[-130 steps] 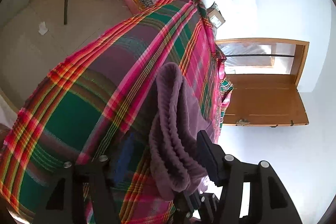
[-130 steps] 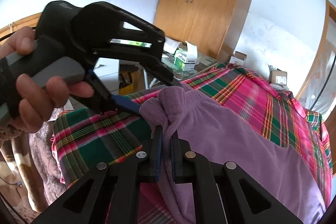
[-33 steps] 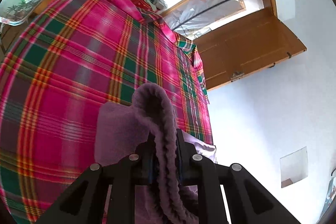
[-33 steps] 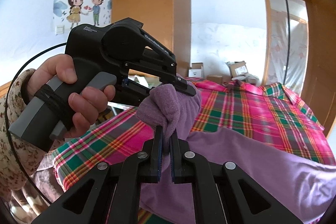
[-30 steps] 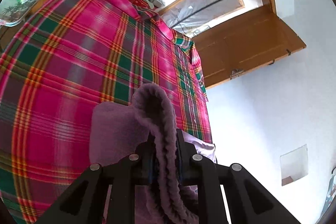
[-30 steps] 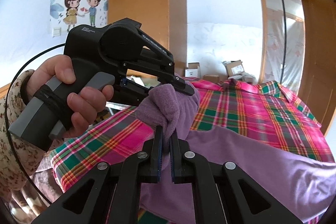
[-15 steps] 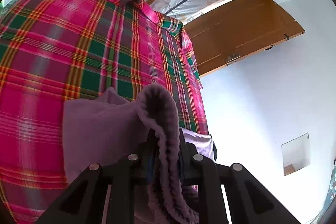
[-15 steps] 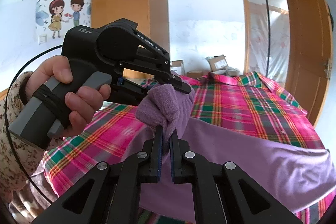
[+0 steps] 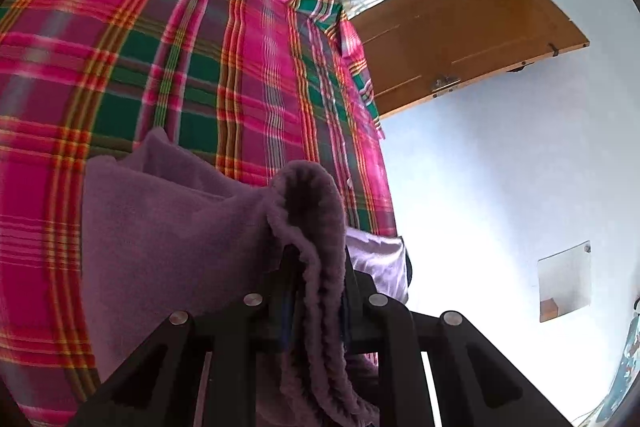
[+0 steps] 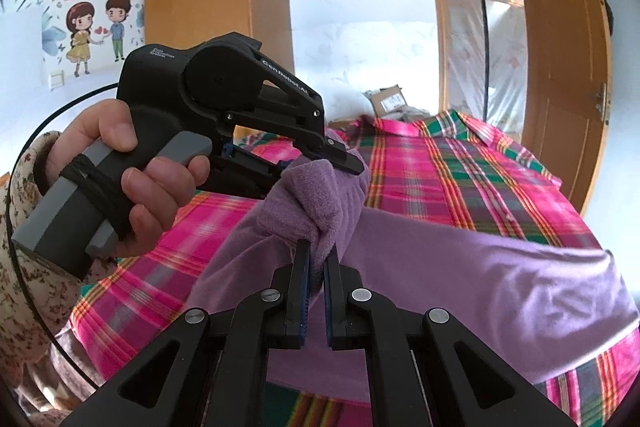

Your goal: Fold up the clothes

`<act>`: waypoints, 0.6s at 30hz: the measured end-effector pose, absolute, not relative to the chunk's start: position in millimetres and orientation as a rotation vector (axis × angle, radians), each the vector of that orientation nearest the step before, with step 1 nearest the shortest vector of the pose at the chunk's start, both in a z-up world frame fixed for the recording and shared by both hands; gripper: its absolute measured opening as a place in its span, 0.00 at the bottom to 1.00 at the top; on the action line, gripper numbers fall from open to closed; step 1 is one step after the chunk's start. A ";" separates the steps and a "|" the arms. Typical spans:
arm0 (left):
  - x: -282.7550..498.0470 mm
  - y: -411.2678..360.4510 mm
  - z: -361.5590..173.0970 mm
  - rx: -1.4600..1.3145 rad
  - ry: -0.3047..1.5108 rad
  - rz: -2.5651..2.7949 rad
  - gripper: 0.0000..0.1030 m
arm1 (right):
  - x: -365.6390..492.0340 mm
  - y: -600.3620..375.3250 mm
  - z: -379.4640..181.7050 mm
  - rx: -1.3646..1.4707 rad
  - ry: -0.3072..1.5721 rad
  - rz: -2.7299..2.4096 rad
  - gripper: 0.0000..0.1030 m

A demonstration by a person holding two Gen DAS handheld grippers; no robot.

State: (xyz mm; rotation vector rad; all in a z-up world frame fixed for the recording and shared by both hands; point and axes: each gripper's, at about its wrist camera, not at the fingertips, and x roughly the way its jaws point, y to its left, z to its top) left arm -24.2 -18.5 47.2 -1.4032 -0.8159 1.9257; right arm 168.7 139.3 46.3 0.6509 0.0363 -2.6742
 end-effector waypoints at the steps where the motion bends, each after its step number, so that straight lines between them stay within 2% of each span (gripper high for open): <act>1: -25.5 -15.5 43.5 -1.415 -0.813 1.922 0.18 | 167.7 141.2 43.2 0.666 0.035 -2.673 0.07; 10: -27.0 -2.0 19.6 -1.489 -0.803 1.896 0.19 | 162.5 152.2 25.5 0.739 0.029 -2.673 0.07; 18: -23.2 -8.7 21.8 -1.467 -0.803 1.901 0.30 | 162.2 159.2 13.0 0.793 0.029 -2.672 0.07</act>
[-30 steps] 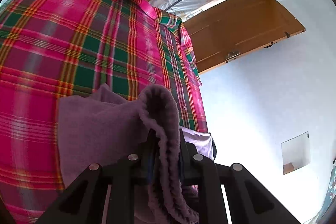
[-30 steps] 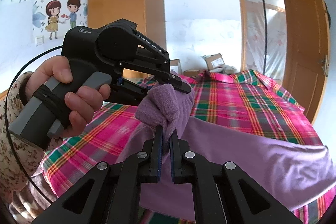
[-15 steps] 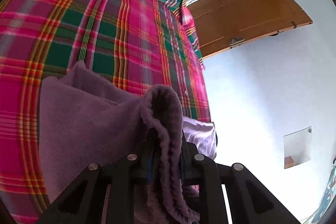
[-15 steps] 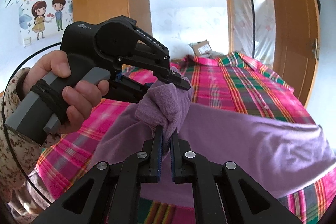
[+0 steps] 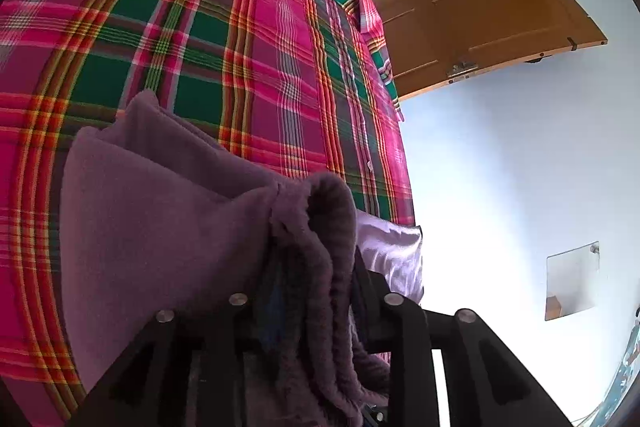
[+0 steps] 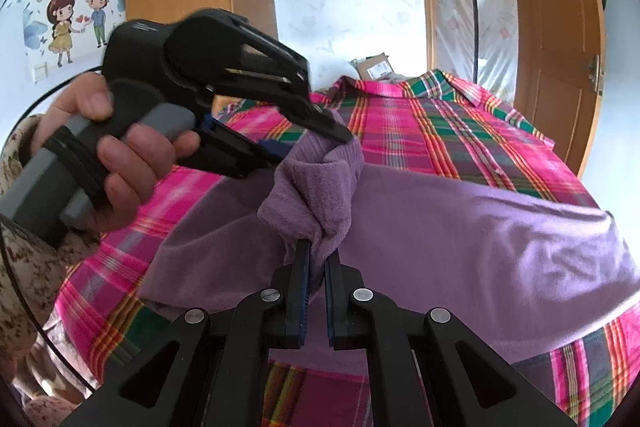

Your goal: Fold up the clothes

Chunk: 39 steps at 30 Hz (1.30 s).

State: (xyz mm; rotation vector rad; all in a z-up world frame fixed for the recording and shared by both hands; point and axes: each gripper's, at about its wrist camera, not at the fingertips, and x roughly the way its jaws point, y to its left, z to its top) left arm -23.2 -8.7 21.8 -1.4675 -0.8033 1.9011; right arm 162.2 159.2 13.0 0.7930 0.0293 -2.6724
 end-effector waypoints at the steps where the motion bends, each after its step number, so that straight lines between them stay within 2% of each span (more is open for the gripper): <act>1: -22.0 -11.3 22.7 -1.463 -0.803 1.906 0.30 | 161.9 159.7 11.6 0.800 0.030 -2.673 0.07; 4: -16.7 -22.4 27.0 -1.442 -0.798 1.935 0.30 | 161.7 162.6 8.0 0.814 0.018 -2.671 0.07; 8: -11.5 -39.3 30.3 -1.398 -0.816 1.989 0.31 | 159.9 168.7 2.4 0.841 -0.004 -2.676 0.15; 13: -4.9 -64.6 31.1 -1.358 -0.879 2.027 0.31 | 158.0 177.2 -3.3 0.890 -0.058 -2.672 0.16; 15: -1.7 -75.2 29.3 -1.371 -0.886 2.038 0.31 | 159.4 180.2 -3.0 0.892 -0.070 -2.674 0.24; 20: 3.2 -87.9 17.7 -1.382 -0.929 2.029 0.31 | 157.3 190.7 -4.3 0.936 -0.123 -2.634 0.31; 23: 5.2 -91.1 11.4 -1.387 -0.954 2.022 0.31 | 157.9 203.3 -3.8 0.958 -0.168 -2.640 0.48; 24: 5.5 -91.9 9.8 -1.389 -0.959 2.022 0.31 | 158.1 209.3 -3.3 0.965 -0.192 -2.642 0.50; 31: 9.5 -98.8 10.1 -1.385 -0.939 2.043 0.31 | 149.0 241.4 10.1 0.932 -0.393 -2.629 0.52; 39: 16.4 -103.2 9.1 -1.397 -0.932 2.074 0.31 | 103.0 229.2 11.4 1.037 -0.456 -2.425 0.52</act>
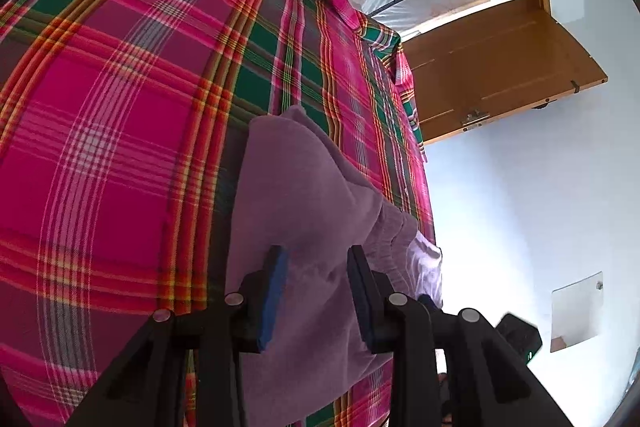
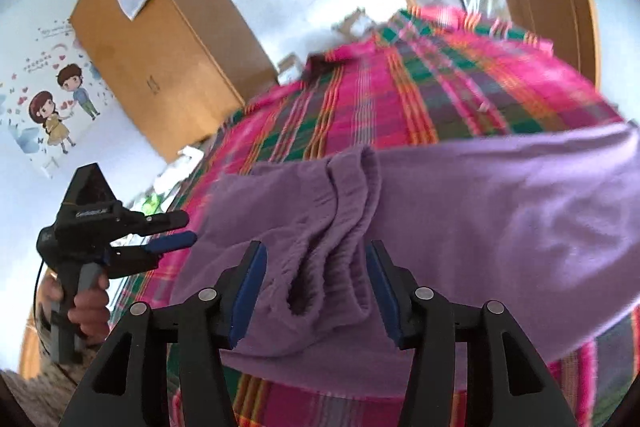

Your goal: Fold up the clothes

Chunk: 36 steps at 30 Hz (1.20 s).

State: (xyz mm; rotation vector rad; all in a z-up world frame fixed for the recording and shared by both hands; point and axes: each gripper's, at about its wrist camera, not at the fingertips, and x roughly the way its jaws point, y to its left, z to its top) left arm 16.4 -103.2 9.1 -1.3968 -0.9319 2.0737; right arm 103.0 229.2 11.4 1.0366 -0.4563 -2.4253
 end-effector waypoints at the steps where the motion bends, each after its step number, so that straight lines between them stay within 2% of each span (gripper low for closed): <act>1: 17.6 -104.3 8.9 -1.399 -0.933 2.079 0.31 | 103.7 222.6 7.8 1.059 -0.427 -2.410 0.52; 5: 19.5 -106.7 5.2 -1.414 -0.934 2.090 0.31 | 109.6 199.5 -2.2 1.109 -0.223 -2.474 0.51; 7: 20.0 -106.3 5.0 -1.419 -0.927 2.092 0.31 | 115.0 194.7 0.4 1.070 -0.154 -2.517 0.36; 9: 20.6 -105.8 4.8 -1.423 -0.919 2.095 0.31 | 117.9 195.3 4.7 1.036 -0.165 -2.517 0.23; 14: 21.4 -105.0 3.2 -1.434 -0.906 2.100 0.31 | 119.3 211.4 5.7 1.046 -0.271 -2.506 0.17; 17: 21.8 -105.4 1.2 -1.446 -0.906 2.098 0.31 | 123.8 230.2 9.2 1.040 -0.438 -2.467 0.17; 20: 23.4 -106.7 -0.3 -1.453 -0.905 2.094 0.31 | 121.2 236.8 0.1 1.115 -0.521 -2.440 0.17; 25: 21.8 -100.6 -2.6 -1.468 -0.879 2.094 0.31 | 120.3 228.3 -4.7 1.149 -0.433 -2.471 0.22; 27: 21.4 -100.8 -3.0 -1.471 -0.881 2.096 0.31 | 119.6 227.4 3.5 1.099 -0.410 -2.489 0.35; 30: 22.4 -101.0 -2.3 -1.473 -0.871 2.099 0.31 | 108.6 230.9 8.8 1.079 -0.395 -2.516 0.43; 36: 29.0 -101.1 -1.6 -1.487 -0.826 2.096 0.31 | 76.6 238.2 17.2 1.049 -0.411 -2.556 0.43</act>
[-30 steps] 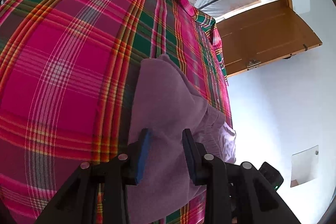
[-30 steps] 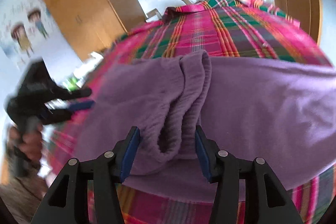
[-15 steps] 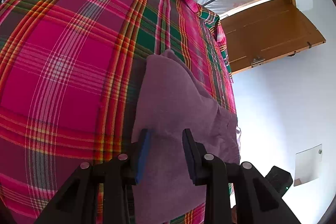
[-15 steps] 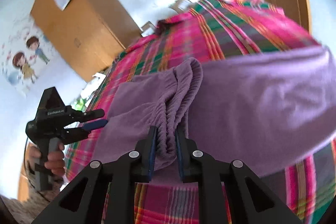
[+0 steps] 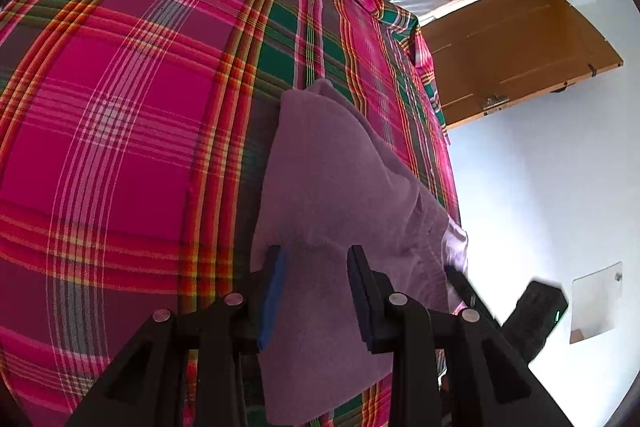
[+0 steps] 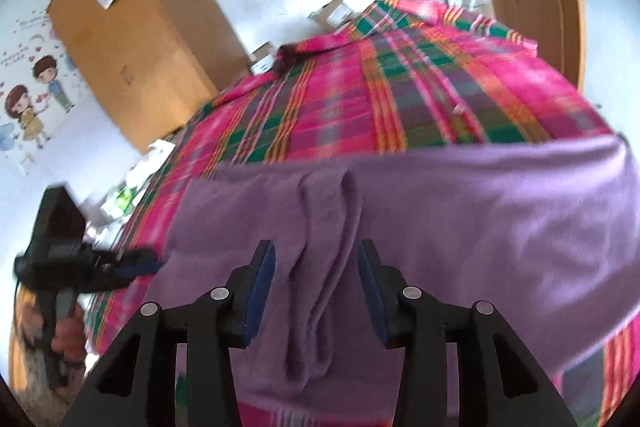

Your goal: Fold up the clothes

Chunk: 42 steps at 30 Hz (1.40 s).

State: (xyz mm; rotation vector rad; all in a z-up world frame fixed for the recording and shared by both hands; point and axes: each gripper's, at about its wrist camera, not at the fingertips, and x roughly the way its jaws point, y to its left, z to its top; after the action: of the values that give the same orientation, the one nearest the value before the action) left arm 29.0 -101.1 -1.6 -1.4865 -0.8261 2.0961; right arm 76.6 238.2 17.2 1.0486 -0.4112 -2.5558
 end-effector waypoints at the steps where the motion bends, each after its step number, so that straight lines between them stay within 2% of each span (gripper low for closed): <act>1: 30.5 -101.2 -1.5 -1.489 -0.820 2.096 0.31 | 71.2 237.0 21.5 1.030 -0.407 -2.556 0.43; 4: 34.4 -102.3 -1.0 -1.488 -0.814 2.098 0.31 | 57.1 222.5 28.0 1.019 -0.298 -2.536 0.43; 7: 35.7 -101.8 -2.0 -1.492 -0.800 2.099 0.31 | 42.5 206.3 26.8 1.056 -0.174 -2.508 0.31; 13: 37.4 -101.4 -3.3 -1.500 -0.767 2.098 0.31 | 21.3 189.5 11.5 1.189 -0.045 -2.502 0.29; 20: 40.9 -103.6 -3.8 -1.505 -0.732 2.094 0.31 | 8.3 187.9 3.1 1.242 -0.040 -2.472 0.29; 22: 42.3 -104.5 -3.4 -1.505 -0.725 2.095 0.31 | 7.8 187.3 2.5 1.230 -0.047 -2.472 0.25; 23: 42.8 -105.1 -3.3 -1.506 -0.725 2.094 0.31 | 8.0 186.9 2.9 1.226 -0.045 -2.473 0.19; 24: 43.3 -105.7 -3.2 -1.506 -0.726 2.094 0.31 | 8.7 187.0 3.4 1.214 -0.044 -2.475 0.10; 27: 44.5 -107.3 -3.4 -1.506 -0.727 2.091 0.31 | 13.4 192.8 8.4 1.163 -0.079 -2.494 0.06; 32: 46.1 -109.7 -5.7 -1.511 -0.738 2.078 0.31 | 15.9 206.4 13.2 1.132 -0.121 -2.569 0.05; 33: 44.2 -107.4 -6.1 -1.513 -0.733 2.077 0.31 | 15.2 204.3 11.0 1.140 -0.071 -2.607 0.00; 35: 44.0 -106.5 -5.3 -1.516 -0.720 2.085 0.31 | 14.2 202.2 7.6 1.146 0.042 -2.699 0.00; 38: 45.0 -108.3 -6.1 -1.515 -0.726 2.082 0.32 | 13.4 210.7 5.7 1.160 -0.043 -2.660 0.01; 42: 46.0 -107.7 -6.0 -1.517 -0.723 2.086 0.32 | 25.0 213.1 17.1 1.104 -0.039 -2.670 0.04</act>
State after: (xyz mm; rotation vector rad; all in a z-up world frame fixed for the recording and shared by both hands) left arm 46.0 -107.7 -6.0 -1.5173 -0.7232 2.0859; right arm 25.0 213.1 17.1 1.1036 -0.0390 -2.6704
